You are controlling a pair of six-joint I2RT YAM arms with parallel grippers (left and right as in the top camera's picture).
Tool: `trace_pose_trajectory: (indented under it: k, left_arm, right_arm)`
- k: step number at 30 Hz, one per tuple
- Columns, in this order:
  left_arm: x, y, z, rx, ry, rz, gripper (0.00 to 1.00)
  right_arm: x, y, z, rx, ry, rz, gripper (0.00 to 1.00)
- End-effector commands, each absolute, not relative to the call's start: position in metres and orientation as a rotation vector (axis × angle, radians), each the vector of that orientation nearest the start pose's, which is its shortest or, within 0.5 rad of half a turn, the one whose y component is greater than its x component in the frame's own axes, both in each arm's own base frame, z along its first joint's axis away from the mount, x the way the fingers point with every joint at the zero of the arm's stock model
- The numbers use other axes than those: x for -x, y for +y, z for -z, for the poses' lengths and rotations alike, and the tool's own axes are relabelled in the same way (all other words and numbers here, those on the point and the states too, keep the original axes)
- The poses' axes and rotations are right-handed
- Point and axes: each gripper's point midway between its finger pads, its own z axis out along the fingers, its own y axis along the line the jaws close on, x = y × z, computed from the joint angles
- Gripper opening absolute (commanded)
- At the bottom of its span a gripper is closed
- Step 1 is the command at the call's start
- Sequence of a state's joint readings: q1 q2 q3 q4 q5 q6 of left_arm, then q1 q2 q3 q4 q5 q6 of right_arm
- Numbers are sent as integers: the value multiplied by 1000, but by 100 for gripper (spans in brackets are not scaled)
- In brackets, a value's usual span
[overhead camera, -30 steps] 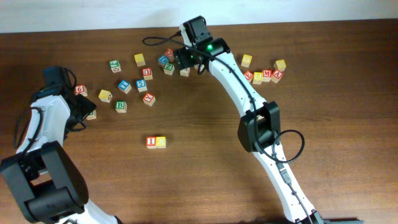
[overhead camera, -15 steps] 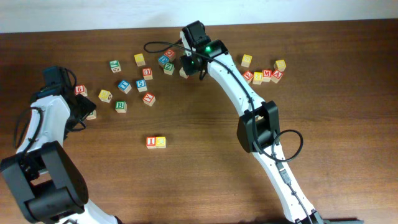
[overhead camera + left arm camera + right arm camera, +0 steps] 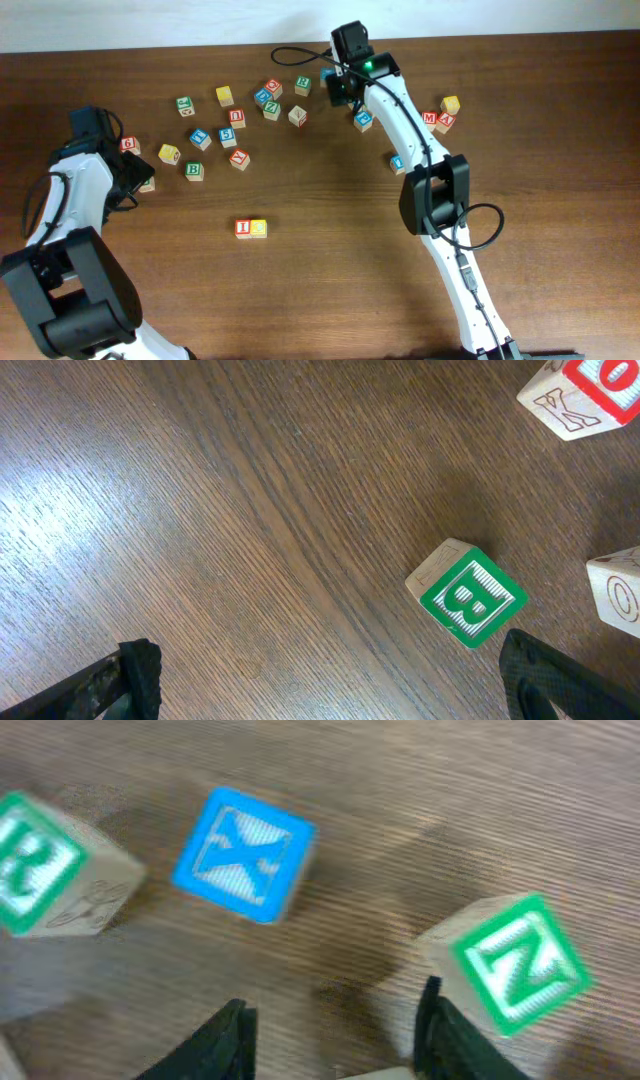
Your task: Spell out ICRA
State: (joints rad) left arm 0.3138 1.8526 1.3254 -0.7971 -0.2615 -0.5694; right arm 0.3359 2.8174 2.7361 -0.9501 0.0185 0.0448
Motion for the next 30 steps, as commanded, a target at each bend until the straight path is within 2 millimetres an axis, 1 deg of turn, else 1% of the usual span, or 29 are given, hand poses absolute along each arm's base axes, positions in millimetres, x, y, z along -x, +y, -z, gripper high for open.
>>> trace_pose_trajectory:
  k: [1,4,9,11,12,16,17,19,21,22,23,24,26,27,30]
  left_arm:
    - [-360,165,-70,1260,2533,-326,99]
    - [-360,165,-70,1260,2534,-326,99]
    - [-360,165,-70,1260,2533,-326,99]
    - [-360,165,-70,1260,2533,-326,99]
    - [-360,165,-70,1260,2534,-326,99]
    - [-360,165,-70,1260,2534,-326,99]
    - [-360,165,-70,1260,2534,-326,99]
    - [-360,165,-70,1260,2534,-326,99]
    - [-360,165,-70,1260,2534,-326,100]
    - [-360,165,-70,1260,2533,-326,99]
    - [-360,165,-70,1260,2534,-326,99]
    - [-360,165,-70,1260,2534,-326,99]
    - [-360,165,-70,1260,2533,-326,99]
    - [-360,165,-70,1260,2534,-326,99]
    - [-360,165,-70,1260,2534,-326,99]
  right_arm:
    - [-592,249,-22,465,2598,-257,45]
    - [-580,272,-22,520,2594,-269,48]
    - [-556,317,-21,624,2583,-294,49]
    - [-552,336,-25,658,2544,-312,50]
    - [-553,341,-26,662,2529,-312,50]
    - [-565,345,-34,642,2467,-286,50]
    - [-569,346,-37,635,2447,-291,53]
    - [-582,350,-48,615,2382,-308,59]
    - [-596,354,-61,592,2307,-325,58]
    - [-606,357,-71,573,2249,-337,43]
    - [-613,356,-78,559,2218,-339,35]
    - [-619,354,-83,543,2189,-335,30]
    - [-631,346,-92,504,2148,-307,30]
    - [-640,338,-97,473,2127,-280,30]
    - [-653,322,-99,428,2103,-250,31]
